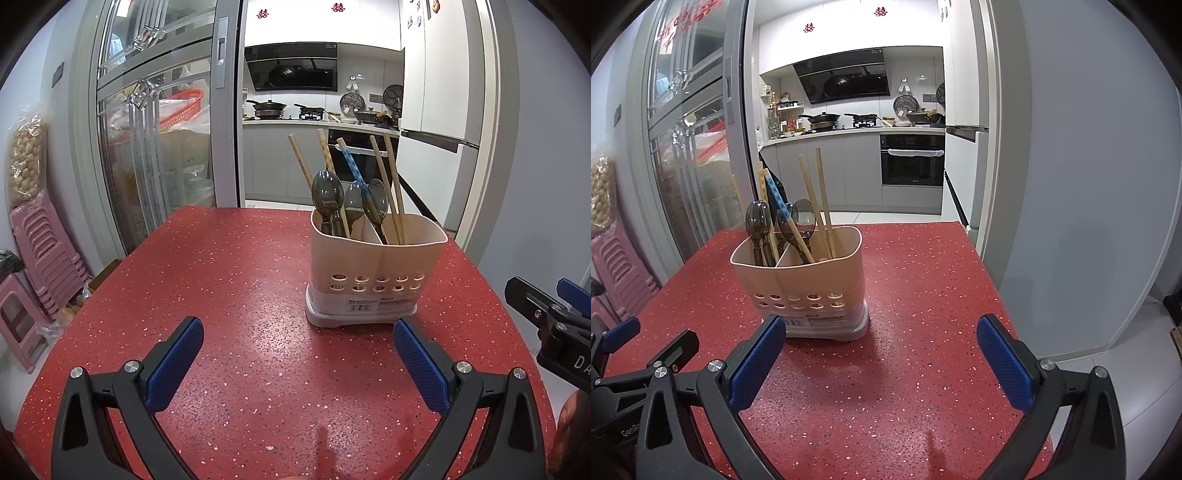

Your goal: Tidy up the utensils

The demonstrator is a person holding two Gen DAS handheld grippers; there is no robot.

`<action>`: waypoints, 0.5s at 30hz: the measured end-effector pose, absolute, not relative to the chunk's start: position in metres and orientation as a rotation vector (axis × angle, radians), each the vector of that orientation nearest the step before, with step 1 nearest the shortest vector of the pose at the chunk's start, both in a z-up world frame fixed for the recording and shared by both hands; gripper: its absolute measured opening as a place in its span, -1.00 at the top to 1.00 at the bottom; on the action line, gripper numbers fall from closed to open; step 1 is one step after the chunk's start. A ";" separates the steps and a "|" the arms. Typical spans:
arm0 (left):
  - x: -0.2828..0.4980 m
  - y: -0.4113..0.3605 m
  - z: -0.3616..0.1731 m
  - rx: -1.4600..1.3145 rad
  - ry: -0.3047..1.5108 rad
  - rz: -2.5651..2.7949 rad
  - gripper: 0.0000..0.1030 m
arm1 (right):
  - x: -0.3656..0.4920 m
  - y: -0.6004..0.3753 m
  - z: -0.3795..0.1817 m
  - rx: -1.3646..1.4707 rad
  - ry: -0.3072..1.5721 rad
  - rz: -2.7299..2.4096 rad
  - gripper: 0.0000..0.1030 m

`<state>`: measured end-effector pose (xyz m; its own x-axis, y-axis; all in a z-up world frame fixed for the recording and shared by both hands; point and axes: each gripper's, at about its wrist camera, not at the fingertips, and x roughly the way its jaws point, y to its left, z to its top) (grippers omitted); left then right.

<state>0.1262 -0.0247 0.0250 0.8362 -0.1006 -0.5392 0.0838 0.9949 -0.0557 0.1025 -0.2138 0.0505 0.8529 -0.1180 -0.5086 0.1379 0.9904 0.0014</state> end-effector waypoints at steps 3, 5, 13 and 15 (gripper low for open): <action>0.127 -0.024 0.024 -0.037 0.578 -0.096 -1.00 | 0.102 -0.213 0.050 0.040 0.534 -0.134 -1.00; 0.128 -0.023 0.023 -0.041 0.581 -0.094 -1.00 | 0.102 -0.213 0.050 0.041 0.535 -0.134 -0.99; 0.130 -0.023 0.023 -0.033 0.583 -0.095 -1.00 | 0.102 -0.215 0.050 0.044 0.538 -0.132 -1.00; 0.130 -0.023 0.022 -0.032 0.582 -0.095 -1.00 | 0.102 -0.215 0.050 0.045 0.538 -0.131 -1.00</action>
